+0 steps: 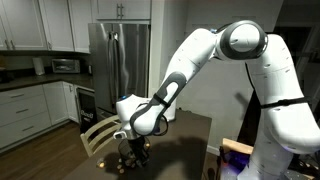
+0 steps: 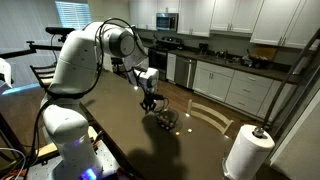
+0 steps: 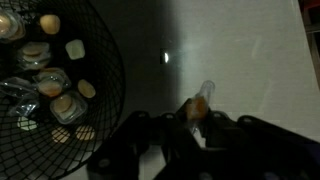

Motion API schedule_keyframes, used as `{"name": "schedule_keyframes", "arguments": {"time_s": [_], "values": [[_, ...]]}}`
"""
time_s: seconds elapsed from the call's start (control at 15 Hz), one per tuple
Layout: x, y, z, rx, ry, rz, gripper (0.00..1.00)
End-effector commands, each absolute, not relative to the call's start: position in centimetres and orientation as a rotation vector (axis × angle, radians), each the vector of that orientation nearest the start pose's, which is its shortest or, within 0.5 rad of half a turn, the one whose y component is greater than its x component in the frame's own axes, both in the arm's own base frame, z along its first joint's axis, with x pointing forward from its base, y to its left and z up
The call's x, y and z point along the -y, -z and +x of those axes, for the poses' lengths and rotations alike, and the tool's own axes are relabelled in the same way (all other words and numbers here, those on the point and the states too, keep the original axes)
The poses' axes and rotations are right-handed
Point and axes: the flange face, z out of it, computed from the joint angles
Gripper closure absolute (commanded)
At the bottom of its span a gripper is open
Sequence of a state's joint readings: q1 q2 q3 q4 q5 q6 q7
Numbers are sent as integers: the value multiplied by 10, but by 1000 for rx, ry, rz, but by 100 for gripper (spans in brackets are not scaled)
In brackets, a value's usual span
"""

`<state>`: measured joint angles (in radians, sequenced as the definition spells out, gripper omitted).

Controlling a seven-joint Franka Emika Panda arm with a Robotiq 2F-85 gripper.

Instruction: Put the plastic wrapper in the basket then put 3 the yellow objects in the basket, then put a plastic wrapper in the basket

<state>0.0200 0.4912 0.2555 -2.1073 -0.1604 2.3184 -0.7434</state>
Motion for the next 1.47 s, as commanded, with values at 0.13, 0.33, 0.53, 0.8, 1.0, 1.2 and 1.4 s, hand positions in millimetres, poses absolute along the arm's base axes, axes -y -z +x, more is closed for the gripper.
{"name": "schedule_keyframes", "arguments": {"time_s": [0.13,0.33,0.53,0.8,1.0,1.2,1.4], "values": [[-132,-195,536,1558,-343,-2517,96],[-121,-201,546,1491,-312,-2514,96],[-107,-205,560,1386,-237,-2577,96],[-92,-200,571,1360,-160,-2681,96],[-88,-191,575,1338,-103,-2746,96],[-88,-179,575,1317,-64,-2812,96],[-92,-164,570,1306,-30,-2903,96]]}}
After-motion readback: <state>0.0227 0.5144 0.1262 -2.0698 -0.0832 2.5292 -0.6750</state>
